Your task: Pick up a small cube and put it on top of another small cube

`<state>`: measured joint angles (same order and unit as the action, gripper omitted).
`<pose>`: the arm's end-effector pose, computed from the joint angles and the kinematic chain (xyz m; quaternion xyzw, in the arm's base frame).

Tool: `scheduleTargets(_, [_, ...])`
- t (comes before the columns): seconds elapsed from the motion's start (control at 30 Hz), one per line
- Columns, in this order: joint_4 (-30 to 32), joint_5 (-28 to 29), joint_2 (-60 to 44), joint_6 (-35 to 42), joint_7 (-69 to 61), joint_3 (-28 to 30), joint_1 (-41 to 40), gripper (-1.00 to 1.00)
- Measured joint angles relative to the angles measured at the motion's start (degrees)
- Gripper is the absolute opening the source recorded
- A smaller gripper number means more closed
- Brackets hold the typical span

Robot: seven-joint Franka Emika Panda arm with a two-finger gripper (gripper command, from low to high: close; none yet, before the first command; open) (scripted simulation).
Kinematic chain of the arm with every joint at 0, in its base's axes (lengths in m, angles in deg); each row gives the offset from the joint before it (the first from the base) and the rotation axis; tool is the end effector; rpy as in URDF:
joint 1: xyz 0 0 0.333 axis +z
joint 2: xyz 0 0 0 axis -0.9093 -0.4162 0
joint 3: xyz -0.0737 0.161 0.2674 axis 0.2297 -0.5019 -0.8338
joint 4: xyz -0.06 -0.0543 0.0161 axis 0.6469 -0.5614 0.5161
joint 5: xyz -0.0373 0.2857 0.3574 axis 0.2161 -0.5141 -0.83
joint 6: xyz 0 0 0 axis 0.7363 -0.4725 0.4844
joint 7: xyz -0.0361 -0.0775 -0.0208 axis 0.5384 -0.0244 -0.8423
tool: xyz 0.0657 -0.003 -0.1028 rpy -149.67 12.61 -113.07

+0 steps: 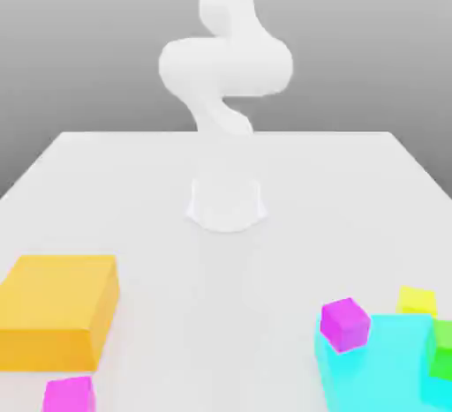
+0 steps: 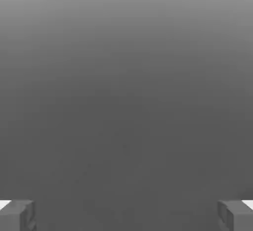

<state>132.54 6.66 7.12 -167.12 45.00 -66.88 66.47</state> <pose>0.4537 -0.0146 0.6742 -0.8634 0.3534 -0.3287 0.1469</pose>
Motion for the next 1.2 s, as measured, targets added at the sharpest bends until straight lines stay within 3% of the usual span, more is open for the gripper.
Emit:
scheduleTargets(0.57, [-2.13, -10.02, -35.66, -8.43, -23.43, 13.13, 2.69, 0.0])
scheduleTargets(0.8, [-2.96, -13.11, -50.03, -11.98, -32.29, 14.05, -0.46, 0.0])
scheduleTargets(1.0, [-3.5, -12.46, -61.64, -15.52, -37.59, 14.72, -3.46, 0.0])
scheduleTargets(1.13, [-5.07, -15.09, -69.88, -21.11, -40.35, 11.89, -6.22, 0.0])
scheduleTargets(1.17, [-5.42, -15.74, -71.46, -22.32, -40.85, 11.1, -6.87, -1.0])
scheduleTargets(1.2, [-5.42, -15.74, -71.46, -22.32, -40.85, 11.1, -6.87, -1.0])
